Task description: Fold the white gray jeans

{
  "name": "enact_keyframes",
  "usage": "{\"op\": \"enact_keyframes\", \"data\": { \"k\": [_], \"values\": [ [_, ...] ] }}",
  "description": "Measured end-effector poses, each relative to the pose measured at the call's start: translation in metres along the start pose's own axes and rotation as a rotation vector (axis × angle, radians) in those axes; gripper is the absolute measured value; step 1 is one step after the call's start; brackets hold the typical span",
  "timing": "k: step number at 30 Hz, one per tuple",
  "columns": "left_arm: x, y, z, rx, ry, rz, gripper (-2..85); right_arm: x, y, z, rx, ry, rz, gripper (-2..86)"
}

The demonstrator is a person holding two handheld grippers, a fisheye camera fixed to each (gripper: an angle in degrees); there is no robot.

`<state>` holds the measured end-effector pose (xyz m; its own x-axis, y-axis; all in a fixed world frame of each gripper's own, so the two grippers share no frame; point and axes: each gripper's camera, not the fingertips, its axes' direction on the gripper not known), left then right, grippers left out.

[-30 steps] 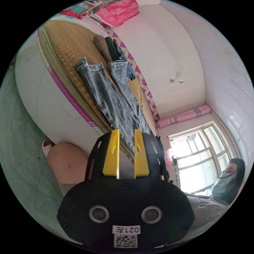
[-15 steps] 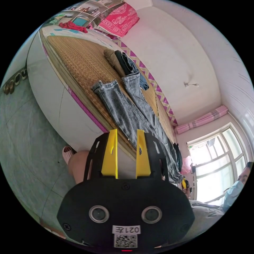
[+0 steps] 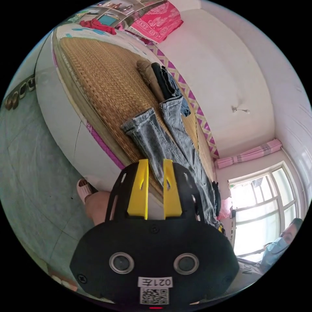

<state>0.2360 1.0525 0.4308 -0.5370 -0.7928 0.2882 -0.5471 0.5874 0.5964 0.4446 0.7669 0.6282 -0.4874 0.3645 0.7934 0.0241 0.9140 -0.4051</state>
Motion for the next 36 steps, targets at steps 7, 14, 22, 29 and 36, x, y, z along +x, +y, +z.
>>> {"op": "enact_keyframes", "data": {
  "k": [7,14,22,29,36],
  "values": [
    [0.063,-0.033,0.01,-0.027,0.053,0.143,-0.9,0.002,-0.015,0.025,-0.045,-0.083,0.06,2.6],
    [0.205,-0.158,0.076,-0.135,0.002,0.309,-1.0,-0.083,-0.108,0.095,-0.078,-0.174,0.004,2.6],
    [0.302,-0.32,0.308,-0.346,-0.232,0.181,-1.0,-0.111,-0.259,0.29,-0.129,0.077,0.056,4.8],
    [0.306,-0.322,0.383,-0.313,-0.188,0.14,-0.9,-0.111,-0.256,0.367,-0.137,-0.038,0.054,6.6],
    [0.417,-0.227,0.332,-0.214,-0.039,0.579,-1.0,-0.331,-0.13,0.407,-0.236,0.145,-0.687,0.3]
  ]
}}
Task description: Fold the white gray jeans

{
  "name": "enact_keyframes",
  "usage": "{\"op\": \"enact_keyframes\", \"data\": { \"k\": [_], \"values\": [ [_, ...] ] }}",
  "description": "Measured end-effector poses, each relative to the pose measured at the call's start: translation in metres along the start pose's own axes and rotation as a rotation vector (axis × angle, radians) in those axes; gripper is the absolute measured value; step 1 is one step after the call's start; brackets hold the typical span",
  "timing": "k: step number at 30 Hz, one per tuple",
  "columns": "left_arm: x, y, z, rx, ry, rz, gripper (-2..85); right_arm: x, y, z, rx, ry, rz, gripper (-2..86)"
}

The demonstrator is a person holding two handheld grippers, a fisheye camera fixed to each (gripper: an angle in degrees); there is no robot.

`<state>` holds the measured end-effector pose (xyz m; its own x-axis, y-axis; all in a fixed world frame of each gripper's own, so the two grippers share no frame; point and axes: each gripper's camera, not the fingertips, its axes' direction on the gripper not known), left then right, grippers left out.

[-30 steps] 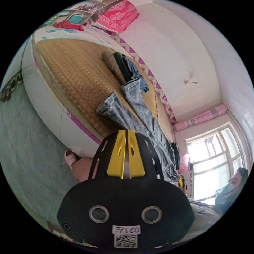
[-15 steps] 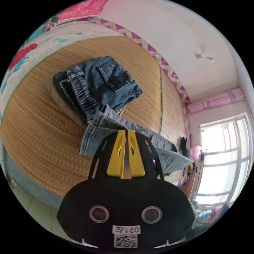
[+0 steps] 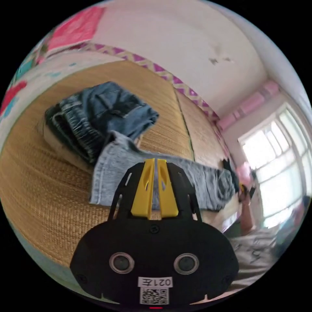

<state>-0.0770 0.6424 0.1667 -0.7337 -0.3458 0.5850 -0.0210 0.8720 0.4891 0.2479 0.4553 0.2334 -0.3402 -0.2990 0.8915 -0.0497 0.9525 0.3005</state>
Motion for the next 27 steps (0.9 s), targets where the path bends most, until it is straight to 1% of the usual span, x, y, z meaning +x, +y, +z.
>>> {"op": "enact_keyframes", "data": {
  "k": [1,2,4,6,7,8,13,15,18,21,23,24,26,27],
  "values": [
    [0.045,0.01,0.014,-0.026,0.004,0.16,-1.0,-0.055,-0.001,0.027,-0.077,0.113,-0.151,-0.4],
    [0.066,0.016,0.023,-0.045,-0.016,0.23,-1.0,-0.101,0.003,0.057,-0.149,0.215,-0.273,-0.6],
    [0.13,0.048,0.067,-0.1,-0.214,0.411,-1.0,-0.147,0.011,0.106,-0.27,0.344,-0.371,-0.8],
    [0.144,0.067,0.099,-0.128,-0.35,0.408,-1.0,-0.162,0.018,0.148,-0.371,0.448,-0.346,-0.9],
    [0.144,0.075,0.122,-0.201,-0.346,0.388,-1.0,-0.167,0.027,0.174,-0.439,0.506,-0.354,-0.9],
    [0.147,0.076,0.118,-0.156,-0.34,0.389,-1.0,-0.184,0.036,0.179,-0.355,0.528,-0.413,-0.8],
    [0.176,0.067,0.134,-0.174,-0.365,0.414,-1.0,-0.254,0.019,0.224,-0.386,0.66,-0.501,-0.7],
    [0.179,0.063,0.136,-0.175,-0.346,0.399,-1.0,-0.267,0.008,0.232,-0.383,0.648,-0.482,-0.6],
    [0.173,0.055,0.137,-0.18,-0.271,0.353,-1.0,-0.281,-0.019,0.242,-0.396,0.595,-0.43,-0.6],
    [0.178,0.051,0.14,-0.184,-0.268,0.358,-1.0,-0.302,-0.045,0.257,-0.424,0.592,-0.392,-0.7],
    [0.189,0.049,0.142,-0.208,-0.31,0.381,-1.0,-0.342,-0.071,0.278,-0.55,0.631,-0.403,-0.7],
    [0.198,0.047,0.137,-0.212,-0.292,0.374,-1.0,-0.359,-0.076,0.281,-0.55,0.605,-0.438,-0.8],
    [0.215,0.047,0.121,-0.116,-0.16,0.39,-1.0,-0.436,-0.085,0.285,-0.403,0.456,-0.588,-0.8],
    [0.228,0.049,0.116,-0.075,-0.091,0.42,-1.0,-0.453,-0.086,0.292,-0.393,0.417,-0.614,-0.8]
  ]
}}
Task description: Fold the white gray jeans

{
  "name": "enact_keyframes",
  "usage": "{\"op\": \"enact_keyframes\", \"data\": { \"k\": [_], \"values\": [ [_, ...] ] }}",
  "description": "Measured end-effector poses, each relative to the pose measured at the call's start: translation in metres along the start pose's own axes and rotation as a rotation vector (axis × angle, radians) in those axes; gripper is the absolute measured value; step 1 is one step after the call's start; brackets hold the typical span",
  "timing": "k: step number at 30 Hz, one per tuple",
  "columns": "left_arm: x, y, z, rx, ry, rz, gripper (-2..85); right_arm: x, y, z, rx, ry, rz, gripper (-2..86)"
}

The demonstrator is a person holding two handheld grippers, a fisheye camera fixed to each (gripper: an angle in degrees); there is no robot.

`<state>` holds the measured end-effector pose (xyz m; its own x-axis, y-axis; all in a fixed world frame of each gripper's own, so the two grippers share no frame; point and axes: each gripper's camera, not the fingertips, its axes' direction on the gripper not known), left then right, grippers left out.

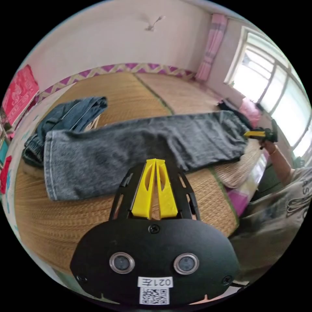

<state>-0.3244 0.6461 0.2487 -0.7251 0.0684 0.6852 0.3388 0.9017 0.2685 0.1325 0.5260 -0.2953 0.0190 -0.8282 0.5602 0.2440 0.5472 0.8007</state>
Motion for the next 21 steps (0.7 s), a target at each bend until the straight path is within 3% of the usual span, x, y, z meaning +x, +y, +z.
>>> {"op": "enact_keyframes", "data": {
  "k": [2,5,13,21],
  "values": [
    [0.018,-0.005,0.008,-0.01,0.016,0.048,-1.0,-0.057,-0.046,0.016,-0.037,-0.072,-0.111,-0.8],
    [0.03,-0.002,0.05,-0.169,-0.075,0.111,-1.0,-0.105,-0.079,0.057,-0.173,0.01,-0.202,-0.8],
    [-0.017,0.033,0.043,-0.166,-0.026,-0.017,-1.0,-0.089,-0.096,0.056,-0.253,-0.016,-0.19,-0.9],
    [-0.034,0.086,0.011,-0.236,-0.03,0.046,-0.9,-0.071,-0.086,0.029,-0.357,0.027,-0.28,-0.9]
  ]
}}
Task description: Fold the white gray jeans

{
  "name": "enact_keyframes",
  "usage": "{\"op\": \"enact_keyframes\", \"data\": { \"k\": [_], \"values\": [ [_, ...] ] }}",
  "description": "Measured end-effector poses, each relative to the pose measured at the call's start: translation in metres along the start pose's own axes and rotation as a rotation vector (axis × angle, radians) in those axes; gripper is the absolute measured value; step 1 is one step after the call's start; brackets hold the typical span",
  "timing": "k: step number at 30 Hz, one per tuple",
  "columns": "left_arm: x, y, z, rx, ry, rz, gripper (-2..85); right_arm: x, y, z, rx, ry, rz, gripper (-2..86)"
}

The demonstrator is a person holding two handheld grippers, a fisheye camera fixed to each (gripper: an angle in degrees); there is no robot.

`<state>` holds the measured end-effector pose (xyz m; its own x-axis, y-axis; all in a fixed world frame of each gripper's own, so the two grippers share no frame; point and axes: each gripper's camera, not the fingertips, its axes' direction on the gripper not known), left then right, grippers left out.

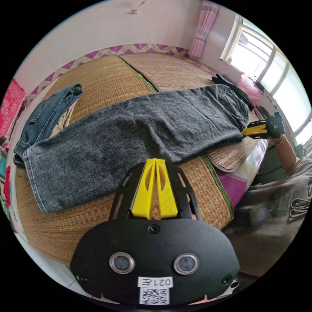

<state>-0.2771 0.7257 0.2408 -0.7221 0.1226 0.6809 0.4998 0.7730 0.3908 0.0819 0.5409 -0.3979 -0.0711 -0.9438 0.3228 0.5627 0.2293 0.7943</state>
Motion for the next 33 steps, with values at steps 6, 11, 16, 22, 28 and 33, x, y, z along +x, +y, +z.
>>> {"op": "enact_keyframes", "data": {
  "k": [6,11,16,22,28,33],
  "values": [
    [-0.081,0.106,-0.069,0.238,-0.112,-0.175,-0.8,0.035,0.038,-0.02,0.098,0.022,0.083,-0.8],
    [-0.207,0.261,-0.135,0.42,0.003,-0.714,1.6,0.085,0.123,-0.086,0.41,-0.077,0.339,-0.6],
    [-0.292,0.379,-0.124,0.51,0.348,-1.103,9.6,0.107,0.167,-0.097,0.455,-0.091,0.406,-0.7],
    [-0.342,0.392,-0.121,0.461,0.304,-1.181,8.4,0.126,0.215,-0.099,0.488,-0.114,0.42,-0.7],
    [-0.358,0.363,-0.141,0.414,0.268,-1.152,11.1,0.155,0.283,-0.091,0.503,-0.141,0.493,-0.7],
    [-0.363,0.355,-0.158,0.476,0.283,-1.203,8.6,0.185,0.341,-0.073,0.519,-0.18,0.587,-0.7]
  ]
}}
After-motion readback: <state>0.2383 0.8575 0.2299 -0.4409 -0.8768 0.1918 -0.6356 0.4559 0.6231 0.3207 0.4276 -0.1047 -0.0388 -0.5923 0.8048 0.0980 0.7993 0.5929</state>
